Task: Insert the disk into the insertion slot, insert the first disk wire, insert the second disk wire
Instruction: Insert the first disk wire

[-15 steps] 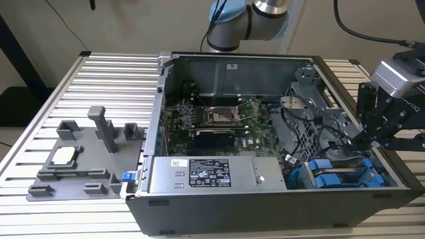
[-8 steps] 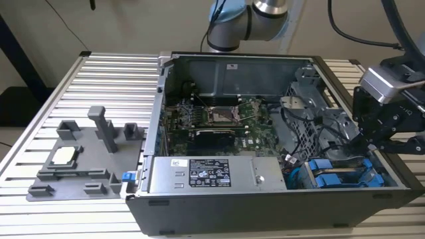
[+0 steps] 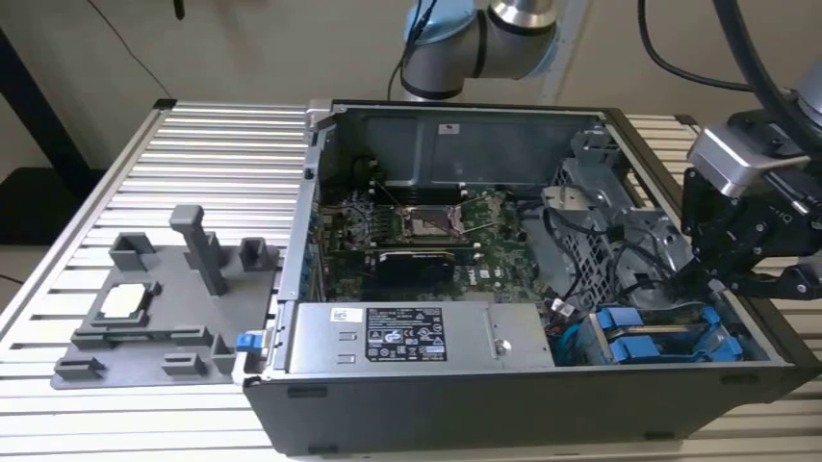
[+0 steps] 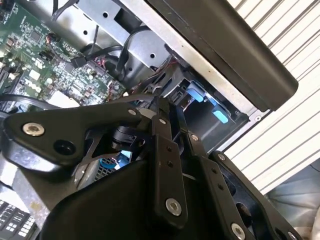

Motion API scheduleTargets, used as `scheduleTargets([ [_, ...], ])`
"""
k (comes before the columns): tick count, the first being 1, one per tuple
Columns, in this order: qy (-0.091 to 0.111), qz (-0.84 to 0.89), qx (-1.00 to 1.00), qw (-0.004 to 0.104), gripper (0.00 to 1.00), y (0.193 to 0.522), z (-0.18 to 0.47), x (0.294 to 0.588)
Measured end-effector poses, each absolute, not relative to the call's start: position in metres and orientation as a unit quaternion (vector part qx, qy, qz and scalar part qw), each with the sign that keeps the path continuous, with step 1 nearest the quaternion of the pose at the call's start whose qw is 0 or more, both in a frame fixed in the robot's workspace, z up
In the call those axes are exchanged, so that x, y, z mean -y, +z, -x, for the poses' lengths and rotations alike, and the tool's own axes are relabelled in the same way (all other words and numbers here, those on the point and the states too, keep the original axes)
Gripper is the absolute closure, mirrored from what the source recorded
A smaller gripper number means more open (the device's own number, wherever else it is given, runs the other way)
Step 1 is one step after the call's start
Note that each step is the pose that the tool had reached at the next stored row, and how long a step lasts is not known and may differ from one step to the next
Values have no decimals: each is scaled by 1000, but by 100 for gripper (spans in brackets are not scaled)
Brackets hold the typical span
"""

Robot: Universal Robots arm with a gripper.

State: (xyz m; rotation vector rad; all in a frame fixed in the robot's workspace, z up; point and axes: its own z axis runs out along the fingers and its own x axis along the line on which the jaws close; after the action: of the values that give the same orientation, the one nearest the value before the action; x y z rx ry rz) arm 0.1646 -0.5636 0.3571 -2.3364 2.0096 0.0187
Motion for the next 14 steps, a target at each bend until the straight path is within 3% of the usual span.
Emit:
scheduleTargets([
  [14,5,748,-663,30,81,352,-160,566],
])
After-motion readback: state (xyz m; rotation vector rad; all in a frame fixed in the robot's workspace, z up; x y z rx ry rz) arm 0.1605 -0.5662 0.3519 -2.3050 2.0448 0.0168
